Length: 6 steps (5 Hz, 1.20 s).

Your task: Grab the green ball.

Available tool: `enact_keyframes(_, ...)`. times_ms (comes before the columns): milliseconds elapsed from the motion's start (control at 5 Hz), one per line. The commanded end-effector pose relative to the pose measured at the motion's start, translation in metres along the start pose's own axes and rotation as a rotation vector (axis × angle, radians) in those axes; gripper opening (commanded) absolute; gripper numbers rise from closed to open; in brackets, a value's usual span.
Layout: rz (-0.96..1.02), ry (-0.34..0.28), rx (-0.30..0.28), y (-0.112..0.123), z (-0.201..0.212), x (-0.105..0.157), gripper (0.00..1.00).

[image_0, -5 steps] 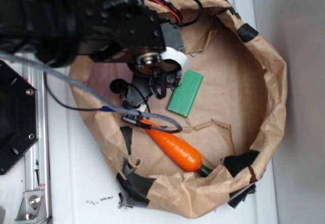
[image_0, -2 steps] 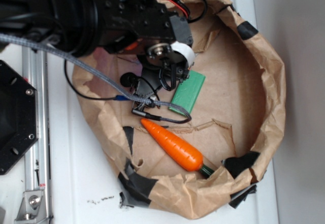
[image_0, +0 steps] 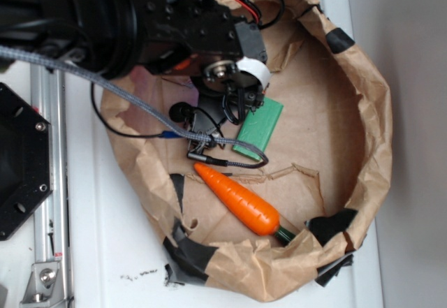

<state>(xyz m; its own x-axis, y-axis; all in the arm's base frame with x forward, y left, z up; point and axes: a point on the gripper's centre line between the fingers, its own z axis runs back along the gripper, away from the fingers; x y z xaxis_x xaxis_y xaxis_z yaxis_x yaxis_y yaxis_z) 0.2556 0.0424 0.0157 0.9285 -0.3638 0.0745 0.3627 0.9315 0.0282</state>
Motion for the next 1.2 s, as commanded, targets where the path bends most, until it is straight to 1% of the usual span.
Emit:
enact_keyframes(0, -0.010, -0.069, 0.162, 0.021, 0.020, 0.025, 1.00)
enact_keyframes(200, 0.008, -0.099, 0.222, 0.024, 0.035, 0.026, 1.00)
enact_keyframes(400, 0.039, -0.097, 0.185, 0.028, 0.031, 0.031, 1.00)
enact_keyframes(600, 0.052, -0.089, 0.164, 0.030, 0.026, 0.034, 0.00)
enact_keyframes(800, 0.054, -0.089, 0.152, 0.030, 0.025, 0.033, 0.00)
enact_keyframes(1000, 0.050, -0.079, 0.162, 0.028, 0.020, 0.031, 0.00)
